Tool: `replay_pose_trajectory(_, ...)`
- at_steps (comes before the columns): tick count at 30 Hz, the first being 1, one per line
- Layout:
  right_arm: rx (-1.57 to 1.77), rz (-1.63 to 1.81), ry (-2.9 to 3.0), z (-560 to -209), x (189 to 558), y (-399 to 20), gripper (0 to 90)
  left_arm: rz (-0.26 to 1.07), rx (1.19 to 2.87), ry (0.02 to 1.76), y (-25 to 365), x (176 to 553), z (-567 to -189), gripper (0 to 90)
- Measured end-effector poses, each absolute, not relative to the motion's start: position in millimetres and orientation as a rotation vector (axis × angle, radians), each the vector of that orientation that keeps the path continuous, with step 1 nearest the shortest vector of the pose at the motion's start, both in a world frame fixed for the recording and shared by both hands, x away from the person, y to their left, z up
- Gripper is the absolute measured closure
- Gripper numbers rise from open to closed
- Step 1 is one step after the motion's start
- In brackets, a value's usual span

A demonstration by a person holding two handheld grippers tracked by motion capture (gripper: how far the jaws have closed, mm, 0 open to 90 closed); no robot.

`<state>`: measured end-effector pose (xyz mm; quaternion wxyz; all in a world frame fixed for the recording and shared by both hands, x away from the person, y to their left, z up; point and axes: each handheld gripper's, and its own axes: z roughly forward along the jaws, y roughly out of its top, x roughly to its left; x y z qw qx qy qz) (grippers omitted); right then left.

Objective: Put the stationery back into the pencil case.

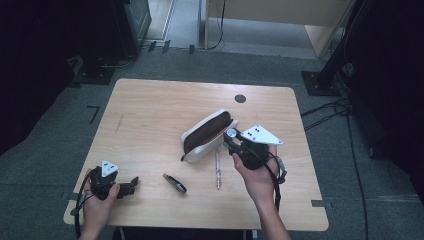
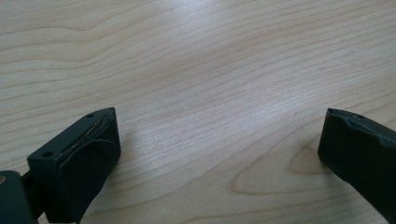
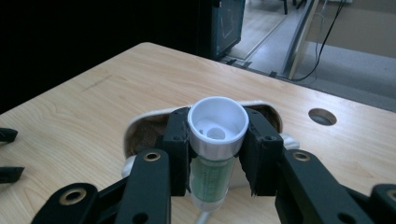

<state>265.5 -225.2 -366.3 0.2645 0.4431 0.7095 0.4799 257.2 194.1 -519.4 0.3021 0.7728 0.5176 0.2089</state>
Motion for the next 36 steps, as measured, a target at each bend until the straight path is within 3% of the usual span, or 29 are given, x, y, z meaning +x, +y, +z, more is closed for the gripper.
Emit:
replay_pose_trajectory(15, 1.113, 1.323, 1.96, -355.5, 284.9, -191.2, 66.0, 0.555, 2.053, 1.369, 194.3, 257.3, -519.4, 0.0)
replay_pose_trajectory(36, 1.143, 1.3, 2.095, -405.6, 323.7, -157.6, 65.8, 0.552, 2.057, 1.363, 194.1, 257.1, -519.3, 0.0)
